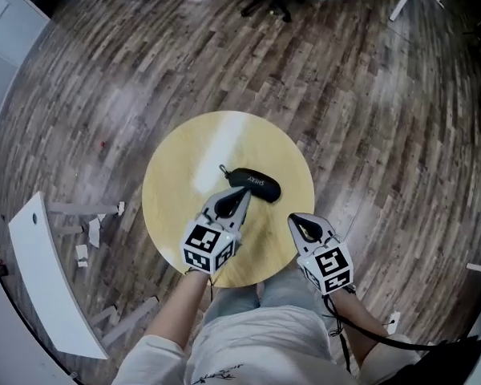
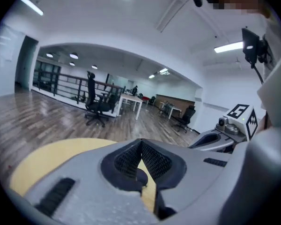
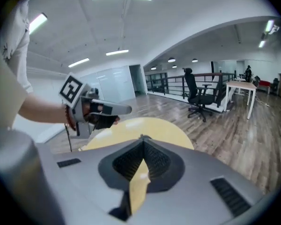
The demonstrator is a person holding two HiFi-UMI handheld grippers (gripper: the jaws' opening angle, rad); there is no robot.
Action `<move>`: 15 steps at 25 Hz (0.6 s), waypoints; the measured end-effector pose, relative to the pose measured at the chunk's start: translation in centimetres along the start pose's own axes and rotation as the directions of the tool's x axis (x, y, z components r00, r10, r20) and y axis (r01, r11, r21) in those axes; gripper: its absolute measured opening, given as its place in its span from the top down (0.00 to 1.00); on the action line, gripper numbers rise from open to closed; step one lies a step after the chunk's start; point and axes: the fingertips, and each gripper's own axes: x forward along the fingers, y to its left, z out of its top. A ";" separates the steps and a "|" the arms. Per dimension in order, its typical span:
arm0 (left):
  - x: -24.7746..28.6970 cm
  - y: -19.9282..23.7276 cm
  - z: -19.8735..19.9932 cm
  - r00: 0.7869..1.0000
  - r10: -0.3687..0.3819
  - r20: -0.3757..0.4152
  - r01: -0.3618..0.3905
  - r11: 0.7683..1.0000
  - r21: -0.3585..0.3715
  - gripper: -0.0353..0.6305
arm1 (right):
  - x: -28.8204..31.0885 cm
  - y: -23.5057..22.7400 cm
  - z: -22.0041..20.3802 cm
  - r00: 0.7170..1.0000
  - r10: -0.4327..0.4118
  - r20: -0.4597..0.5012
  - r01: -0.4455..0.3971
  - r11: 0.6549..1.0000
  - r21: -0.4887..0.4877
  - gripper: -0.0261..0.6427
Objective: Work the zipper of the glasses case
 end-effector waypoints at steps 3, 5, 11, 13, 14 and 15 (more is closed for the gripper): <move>-7.9 -2.9 3.6 0.988 0.132 0.080 -0.137 0.989 0.058 0.94 | -2.8 4.3 6.0 0.990 0.052 0.133 -0.050 0.999 -0.017 0.96; -12.9 -4.2 4.2 0.973 0.203 0.108 -0.210 0.976 0.060 0.94 | -3.8 8.1 9.5 0.970 0.096 0.225 -0.099 0.995 0.006 0.96; -20.5 -2.7 2.7 0.899 0.399 0.179 -0.389 0.917 -0.087 0.94 | -2.4 16.4 13.1 0.936 0.200 0.288 -0.245 0.961 0.129 0.96; -20.6 -2.3 2.9 0.904 0.389 0.178 -0.380 0.921 -0.079 0.94 | -1.9 18.6 13.5 0.929 0.251 0.272 -0.281 0.956 0.079 0.96; -20.5 -2.3 3.0 0.908 0.381 0.176 -0.372 0.925 -0.080 0.94 | -1.7 19.4 13.7 0.926 0.270 0.263 -0.293 0.955 0.051 0.96; -20.4 -2.3 3.1 0.910 0.375 0.175 -0.365 0.927 -0.090 0.94 | -1.6 20.0 13.8 0.925 0.281 0.255 -0.298 0.954 0.028 0.96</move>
